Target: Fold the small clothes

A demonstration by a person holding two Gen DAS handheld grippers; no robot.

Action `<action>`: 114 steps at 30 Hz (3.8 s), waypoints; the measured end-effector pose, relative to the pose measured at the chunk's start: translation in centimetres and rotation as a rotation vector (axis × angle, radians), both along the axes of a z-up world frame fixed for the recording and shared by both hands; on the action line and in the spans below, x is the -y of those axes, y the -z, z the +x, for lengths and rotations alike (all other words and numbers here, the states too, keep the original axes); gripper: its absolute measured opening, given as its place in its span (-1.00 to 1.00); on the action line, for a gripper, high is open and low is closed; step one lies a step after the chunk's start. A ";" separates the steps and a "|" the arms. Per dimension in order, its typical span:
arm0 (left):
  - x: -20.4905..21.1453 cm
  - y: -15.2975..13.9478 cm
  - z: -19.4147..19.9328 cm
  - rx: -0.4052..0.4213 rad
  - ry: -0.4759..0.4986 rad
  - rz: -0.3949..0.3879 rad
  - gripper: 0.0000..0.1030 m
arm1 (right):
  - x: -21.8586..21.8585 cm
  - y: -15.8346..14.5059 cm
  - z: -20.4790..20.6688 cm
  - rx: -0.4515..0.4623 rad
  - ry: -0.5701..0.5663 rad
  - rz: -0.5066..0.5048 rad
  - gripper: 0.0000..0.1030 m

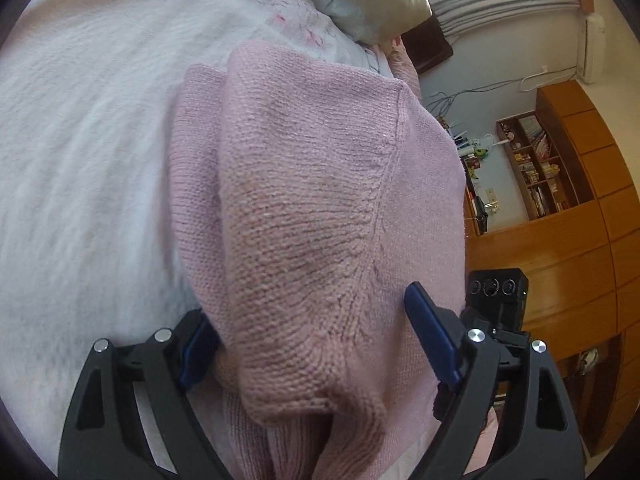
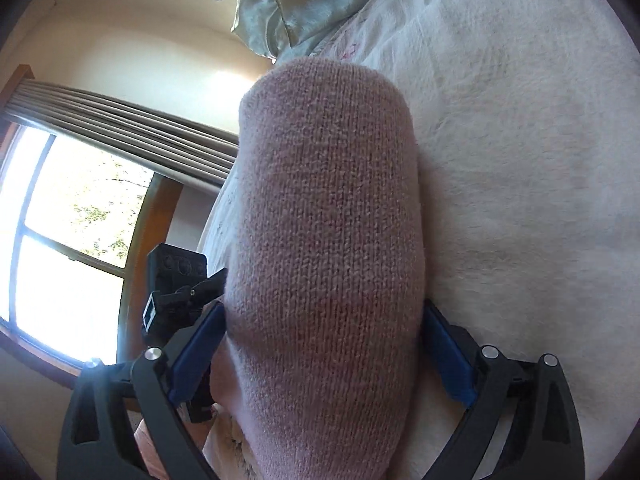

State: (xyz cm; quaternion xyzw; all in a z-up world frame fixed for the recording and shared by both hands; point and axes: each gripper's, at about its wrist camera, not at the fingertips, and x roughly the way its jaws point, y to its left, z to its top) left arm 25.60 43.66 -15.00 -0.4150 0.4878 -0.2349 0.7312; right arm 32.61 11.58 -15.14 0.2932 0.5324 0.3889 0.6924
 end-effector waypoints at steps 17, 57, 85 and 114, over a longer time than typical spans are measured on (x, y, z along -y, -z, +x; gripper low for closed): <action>7.5 -6.4 -6.8 0.168 0.075 -0.173 -0.04 | 6.1 -6.2 -6.7 0.124 -0.004 0.089 0.22; 16.1 -5.4 -22.2 0.161 0.035 0.361 0.26 | 17.8 -0.7 -25.5 0.063 0.103 -0.024 0.59; 15.0 -7.0 -28.6 0.085 -0.042 0.594 0.58 | 15.5 -6.8 -34.0 0.252 0.242 -0.553 0.82; 16.0 -16.1 -38.7 0.158 -0.180 0.826 0.76 | 12.1 -14.5 -42.1 0.441 0.397 -0.911 0.92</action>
